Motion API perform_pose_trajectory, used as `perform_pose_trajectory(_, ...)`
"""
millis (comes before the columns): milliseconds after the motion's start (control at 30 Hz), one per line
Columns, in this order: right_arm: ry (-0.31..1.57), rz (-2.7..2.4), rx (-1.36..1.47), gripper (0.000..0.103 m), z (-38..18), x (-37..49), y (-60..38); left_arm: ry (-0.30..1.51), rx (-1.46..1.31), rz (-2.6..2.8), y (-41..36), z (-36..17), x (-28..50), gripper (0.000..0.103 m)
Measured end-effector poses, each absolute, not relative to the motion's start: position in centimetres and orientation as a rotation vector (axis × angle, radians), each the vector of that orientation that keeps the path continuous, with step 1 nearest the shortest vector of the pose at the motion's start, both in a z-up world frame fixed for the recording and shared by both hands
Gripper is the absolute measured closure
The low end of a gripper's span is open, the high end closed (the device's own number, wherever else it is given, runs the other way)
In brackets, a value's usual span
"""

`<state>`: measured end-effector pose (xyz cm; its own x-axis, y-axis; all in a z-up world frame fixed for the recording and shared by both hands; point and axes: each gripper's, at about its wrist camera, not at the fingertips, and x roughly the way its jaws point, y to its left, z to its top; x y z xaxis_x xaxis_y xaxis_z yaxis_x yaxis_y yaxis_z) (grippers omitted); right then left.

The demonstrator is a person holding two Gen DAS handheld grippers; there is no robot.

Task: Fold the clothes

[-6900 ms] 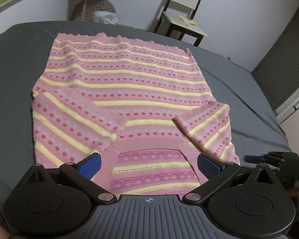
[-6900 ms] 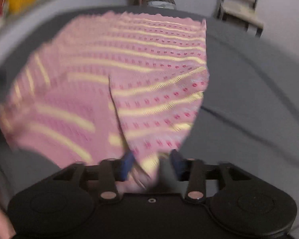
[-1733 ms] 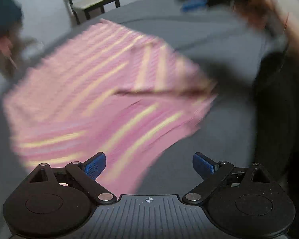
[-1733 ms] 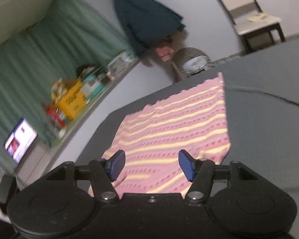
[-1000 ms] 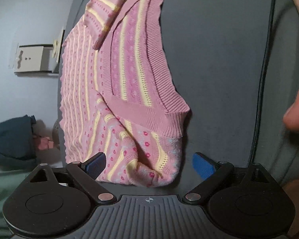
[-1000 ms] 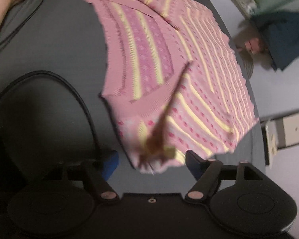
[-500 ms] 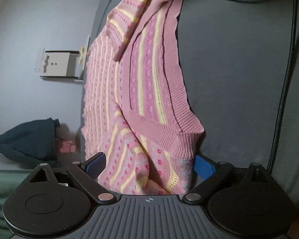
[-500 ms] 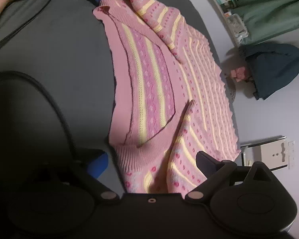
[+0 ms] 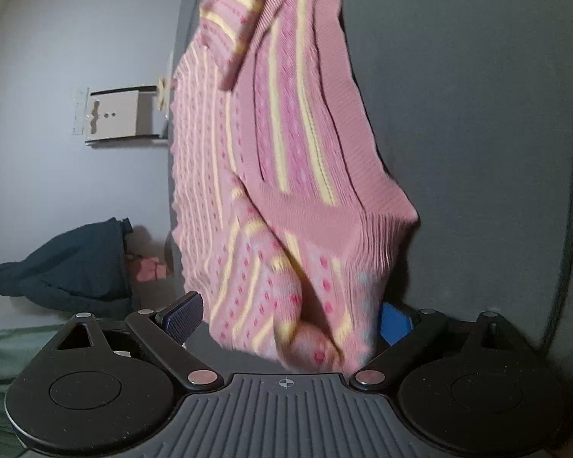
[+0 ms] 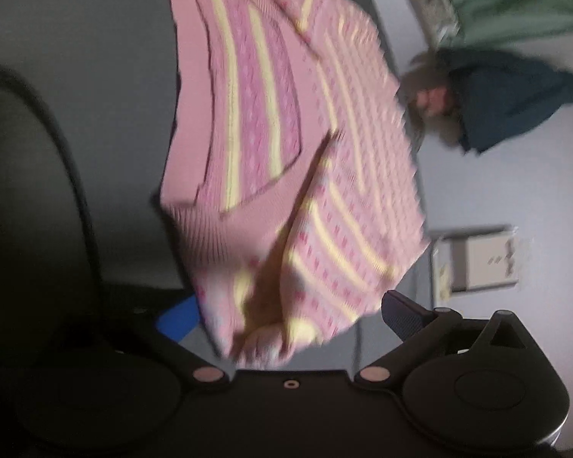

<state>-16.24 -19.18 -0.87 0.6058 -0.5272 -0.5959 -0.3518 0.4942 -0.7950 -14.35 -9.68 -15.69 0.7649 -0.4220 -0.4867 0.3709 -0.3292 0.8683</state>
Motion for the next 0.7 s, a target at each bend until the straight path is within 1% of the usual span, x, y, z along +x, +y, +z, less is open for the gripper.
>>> perform_pose_trajectory(167, 0.912, -0.095, -1.091, 0.001, -0.8, -15.6, -18.1, -0.051, 1.684, -0.798, -9.7, -15.6, -14.1, 0.009)
perform_pose_trajectory(267, 0.961, -0.145, -1.094, 0.001, -0.8, -15.4, -19.1, -0.055, 1.720, -0.768, -8.9, -15.9, -13.4, 0.009)
perform_pose_trajectory(467, 0.977, -0.203, -1.124, 0.003, -1.3, -15.4, -20.1, -0.025, 1.718, -0.768, -8.9, -15.9, -12.7, 0.009)
perform_pose_trajectory(500, 0.973, -0.205, -1.137, 0.004, -1.4, -15.4, -20.0, -0.012, 1.718, -0.773, -9.1, -15.8, -12.6, 0.014)
perform_pose_trajectory(533, 0.970, -0.205, -1.147, 0.005, -1.5, -15.4, -19.9, 0.002, 1.719, -0.780, -9.3, -15.7, -12.4, 0.025)
perform_pose_trajectory(567, 0.967, -0.205, -1.148, 0.008, -1.5, -15.4, -19.8, 0.017, 1.718, -0.787, -9.4, -15.7, -12.4, 0.030)
perform_pose_trajectory(600, 0.972, -0.204, -1.140, 0.016, -1.5, -15.4, -19.9, 0.032, 1.717, -0.795, -9.6, -15.7, -12.4, 0.035)
perform_pose_trajectory(667, 0.992, -0.199, -1.118, 0.030, -1.6, -15.3, -20.1, 0.055, 1.707, -0.804, -9.7, -15.6, -12.2, 0.040)
perform_pose_trajectory(700, 0.999, -0.203, -1.109, 0.032, -1.6, -15.3, -20.2, 0.070, 1.697, -0.810, -9.7, -15.6, -12.1, 0.044)
